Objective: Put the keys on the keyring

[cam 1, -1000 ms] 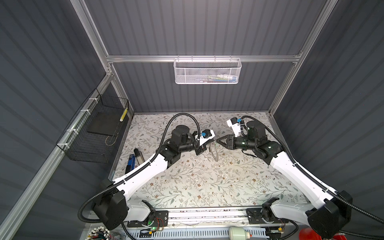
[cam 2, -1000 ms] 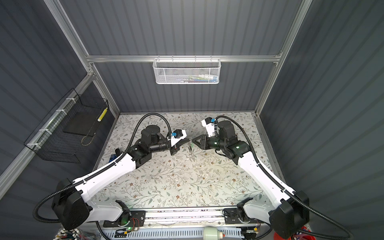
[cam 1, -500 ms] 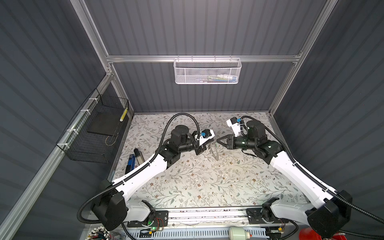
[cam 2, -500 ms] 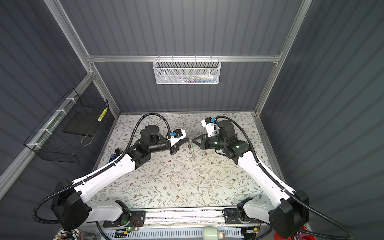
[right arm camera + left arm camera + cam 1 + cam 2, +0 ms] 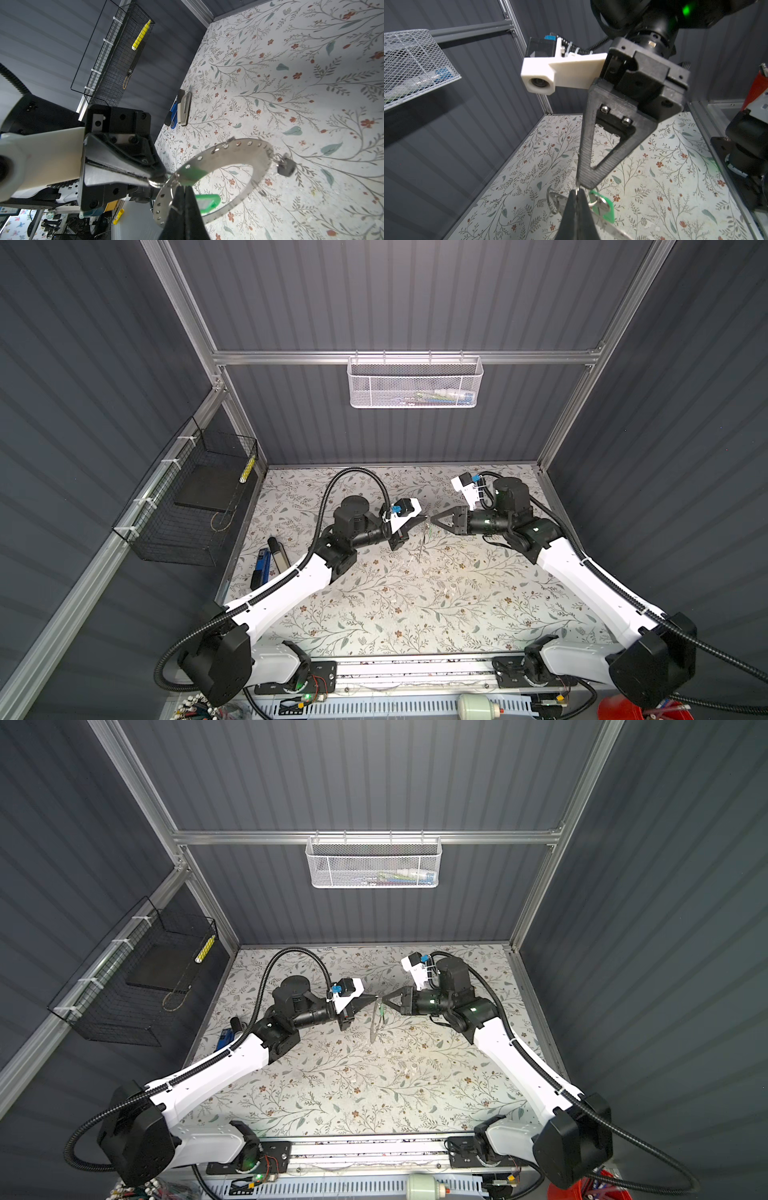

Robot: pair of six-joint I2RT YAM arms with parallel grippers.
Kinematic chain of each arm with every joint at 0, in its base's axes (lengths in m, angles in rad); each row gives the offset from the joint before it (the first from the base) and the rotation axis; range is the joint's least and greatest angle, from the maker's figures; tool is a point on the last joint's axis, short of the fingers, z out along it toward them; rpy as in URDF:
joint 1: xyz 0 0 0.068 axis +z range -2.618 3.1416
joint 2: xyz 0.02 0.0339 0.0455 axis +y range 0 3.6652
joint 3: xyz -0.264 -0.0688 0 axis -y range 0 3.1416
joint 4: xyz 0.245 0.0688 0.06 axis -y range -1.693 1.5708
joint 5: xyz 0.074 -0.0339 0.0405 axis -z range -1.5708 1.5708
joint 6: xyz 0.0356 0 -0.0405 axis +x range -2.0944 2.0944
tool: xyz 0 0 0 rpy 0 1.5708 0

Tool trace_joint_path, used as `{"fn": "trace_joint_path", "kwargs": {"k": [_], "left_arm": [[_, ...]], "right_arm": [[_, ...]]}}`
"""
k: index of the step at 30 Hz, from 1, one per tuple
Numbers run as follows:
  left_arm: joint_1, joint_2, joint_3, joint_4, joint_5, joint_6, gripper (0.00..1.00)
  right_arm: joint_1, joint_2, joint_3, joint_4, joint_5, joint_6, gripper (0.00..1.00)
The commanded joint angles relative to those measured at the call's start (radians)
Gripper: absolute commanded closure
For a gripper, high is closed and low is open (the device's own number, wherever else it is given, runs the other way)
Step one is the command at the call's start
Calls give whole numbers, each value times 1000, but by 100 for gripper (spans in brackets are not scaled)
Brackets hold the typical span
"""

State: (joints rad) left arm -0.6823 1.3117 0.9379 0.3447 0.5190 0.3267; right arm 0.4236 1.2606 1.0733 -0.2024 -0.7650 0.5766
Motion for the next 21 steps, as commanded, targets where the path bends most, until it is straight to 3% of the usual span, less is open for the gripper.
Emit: {"fn": "trace_joint_path", "kwargs": {"k": [1, 9, 21], "left_arm": [[4, -7, -4, 200, 73, -77, 100], [21, 32, -34, 369, 95, -187, 100], [23, 161, -92, 763, 79, -370, 100]], "right_arm": [[-6, 18, -10, 24, -52, 19, 100], [-14, 30, -27, 97, -98, 60, 100], [-14, 53, -54, 281, -155, 155, 100]]}}
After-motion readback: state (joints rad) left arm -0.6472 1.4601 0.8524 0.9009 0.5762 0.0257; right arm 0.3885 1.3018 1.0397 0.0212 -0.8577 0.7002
